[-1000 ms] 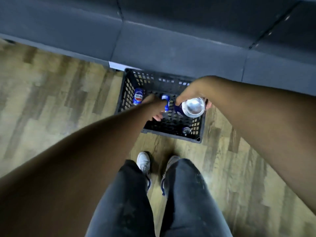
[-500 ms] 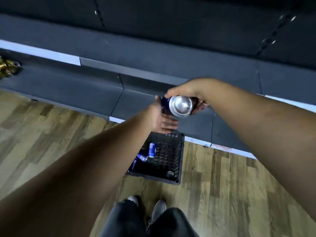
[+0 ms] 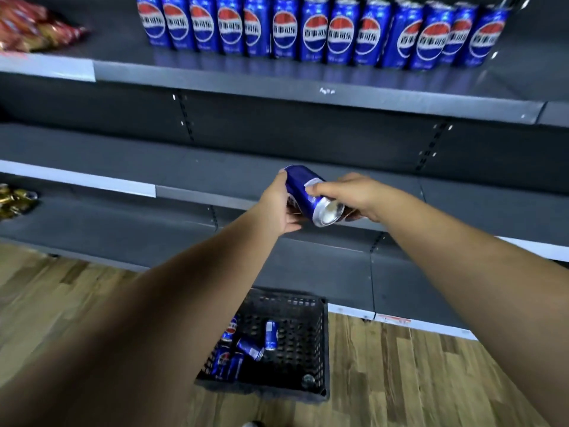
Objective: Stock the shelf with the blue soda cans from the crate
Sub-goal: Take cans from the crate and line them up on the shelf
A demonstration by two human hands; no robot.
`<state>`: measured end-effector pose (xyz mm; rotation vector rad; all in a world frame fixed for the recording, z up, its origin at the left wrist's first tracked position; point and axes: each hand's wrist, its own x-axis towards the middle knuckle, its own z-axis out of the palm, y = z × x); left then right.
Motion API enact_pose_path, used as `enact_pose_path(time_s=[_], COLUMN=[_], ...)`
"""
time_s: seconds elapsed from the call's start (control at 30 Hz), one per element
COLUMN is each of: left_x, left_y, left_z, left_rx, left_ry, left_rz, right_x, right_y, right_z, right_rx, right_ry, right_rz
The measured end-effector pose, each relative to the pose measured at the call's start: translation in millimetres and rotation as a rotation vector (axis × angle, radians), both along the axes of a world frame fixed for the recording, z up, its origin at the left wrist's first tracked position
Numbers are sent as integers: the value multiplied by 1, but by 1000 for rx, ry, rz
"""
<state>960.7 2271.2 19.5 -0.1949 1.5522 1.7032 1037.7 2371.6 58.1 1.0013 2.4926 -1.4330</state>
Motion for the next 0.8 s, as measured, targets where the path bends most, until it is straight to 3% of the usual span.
enact_pose_path(time_s=[0.17, 0.43, 0.7, 0.8], left_x=[-7, -13, -21, -24], left_y=[0, -13, -27, -33], left_z=[21, 46, 70, 75], left_rx=[93, 178, 267, 285], left_ry=[131, 476, 560, 575], left_rz=[168, 214, 142, 129], right_x=[6, 0, -18, -20], right_y=[-12, -29, -58, -63], right_z=[4, 9, 22, 27], right_rx=[-27, -184, -85, -133], right_ry=[177, 366, 495, 486], right_rz=[-4, -64, -46, -59])
